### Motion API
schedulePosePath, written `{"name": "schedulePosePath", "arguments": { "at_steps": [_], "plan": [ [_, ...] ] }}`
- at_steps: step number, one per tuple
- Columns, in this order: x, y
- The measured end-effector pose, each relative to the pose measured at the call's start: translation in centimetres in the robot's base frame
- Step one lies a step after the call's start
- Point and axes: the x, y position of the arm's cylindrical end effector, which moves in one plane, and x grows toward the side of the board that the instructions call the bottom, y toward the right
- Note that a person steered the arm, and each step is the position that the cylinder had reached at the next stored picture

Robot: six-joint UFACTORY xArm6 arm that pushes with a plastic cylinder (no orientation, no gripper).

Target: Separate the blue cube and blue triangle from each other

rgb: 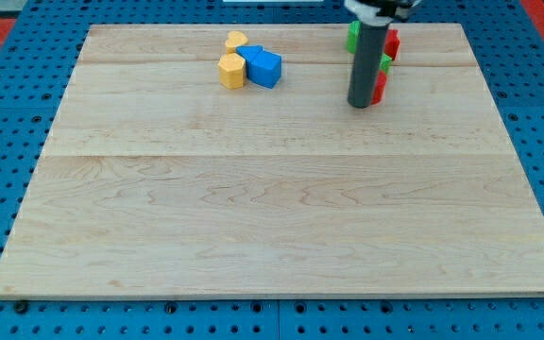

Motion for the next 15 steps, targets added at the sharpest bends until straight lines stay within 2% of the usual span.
{"name": "schedulePosePath", "arguments": {
  "at_steps": [1,2,3,4,8,10,11,13,14,15],
  "plan": [
    [-3.0,0.3],
    [-2.5,0.3],
    [1.7,-1.3],
    [3.8,-1.4],
    [3.4,-2.6],
    [1.4,-7.1],
    [0.6,-11.4],
    [-0.9,-9.8],
    [0.9,-10.9],
    [0.7,-10.7]
  ]
}}
